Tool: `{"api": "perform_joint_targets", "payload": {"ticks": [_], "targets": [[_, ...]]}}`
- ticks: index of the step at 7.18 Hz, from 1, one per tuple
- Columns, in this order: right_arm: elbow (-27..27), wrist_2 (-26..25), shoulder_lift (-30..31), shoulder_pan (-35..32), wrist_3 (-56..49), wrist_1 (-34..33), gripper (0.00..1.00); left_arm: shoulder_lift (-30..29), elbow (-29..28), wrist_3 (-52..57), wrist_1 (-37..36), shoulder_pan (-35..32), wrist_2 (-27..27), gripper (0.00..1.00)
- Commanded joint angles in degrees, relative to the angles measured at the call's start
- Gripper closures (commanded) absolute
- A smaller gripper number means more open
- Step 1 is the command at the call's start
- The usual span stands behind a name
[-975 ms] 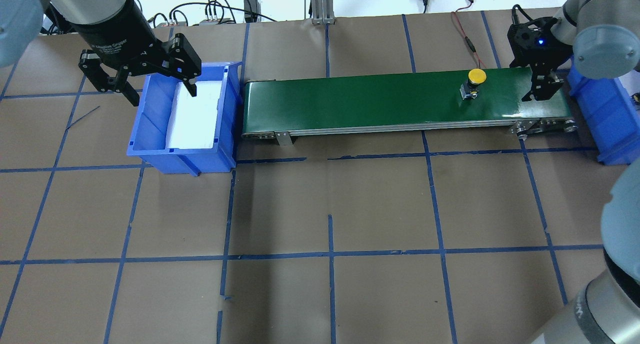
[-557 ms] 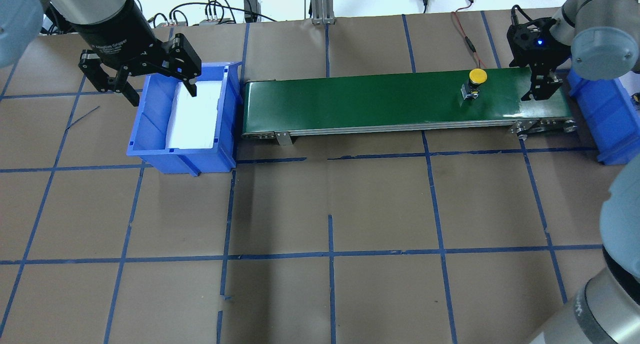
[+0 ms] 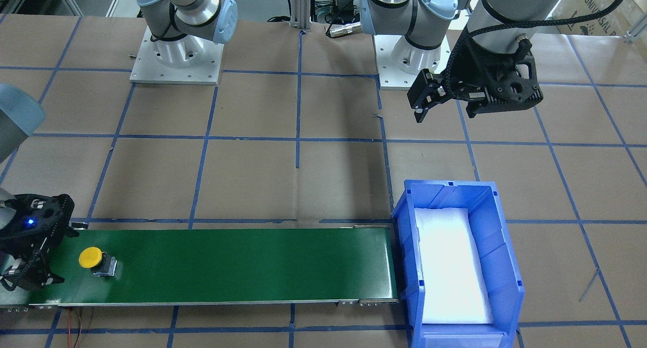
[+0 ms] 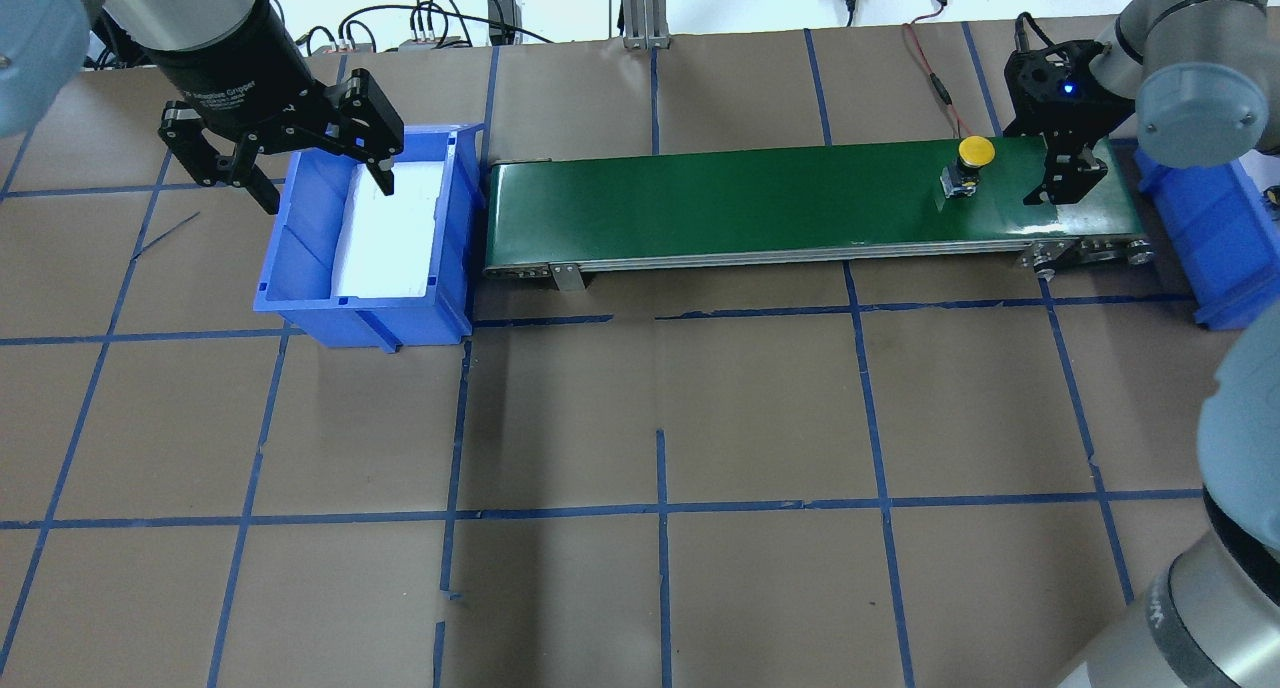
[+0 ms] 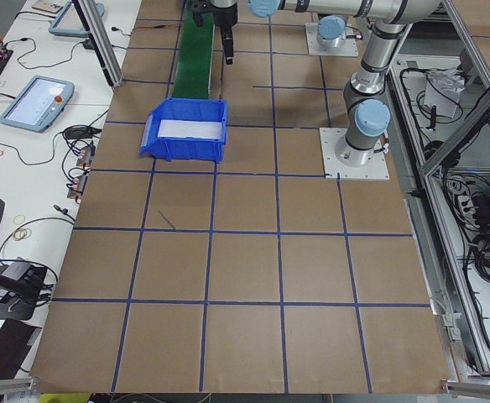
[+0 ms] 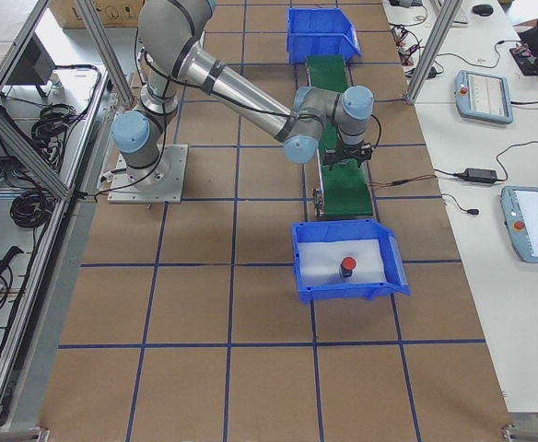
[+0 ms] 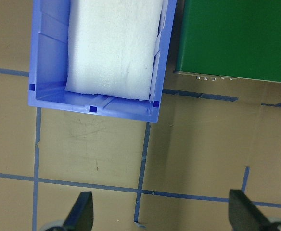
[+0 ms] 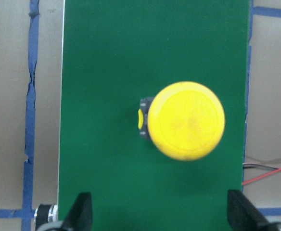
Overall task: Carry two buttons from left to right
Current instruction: 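Move the right gripper back over the belt end toward the yellow button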
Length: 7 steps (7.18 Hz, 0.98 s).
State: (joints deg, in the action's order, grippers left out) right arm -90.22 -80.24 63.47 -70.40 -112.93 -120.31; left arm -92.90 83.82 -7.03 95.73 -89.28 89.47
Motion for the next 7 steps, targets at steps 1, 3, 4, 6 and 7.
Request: {"api": "perform_joint_targets", "payload": {"ticks": [1,3,4,6,7], "targets": [[-0.7,2.5,-0.1,0.0,-0.4,0.3,0.00,0.0,0.0,0.0,0.1,0.0,0.0,0.00],[-0.8,2.5,-0.2,0.0,-0.4,-0.1,0.00,0.0,0.0,0.0,0.1,0.0,0.0,0.01],[-0.8,2.6,-0.3,0.0,-0.4,-0.5,0.00,0.0,0.0,0.0,0.1,0.0,0.0,0.00],[-0.8,2.6,-0.5,0.0,-0.4,-0.8,0.00,0.0,0.0,0.0,0.1,0.0,0.0,0.00],[-0.7,2.5,-0.5,0.0,-0.3,-0.9,0.00,0.0,0.0,0.0,0.1,0.0,0.0,0.00]]}}
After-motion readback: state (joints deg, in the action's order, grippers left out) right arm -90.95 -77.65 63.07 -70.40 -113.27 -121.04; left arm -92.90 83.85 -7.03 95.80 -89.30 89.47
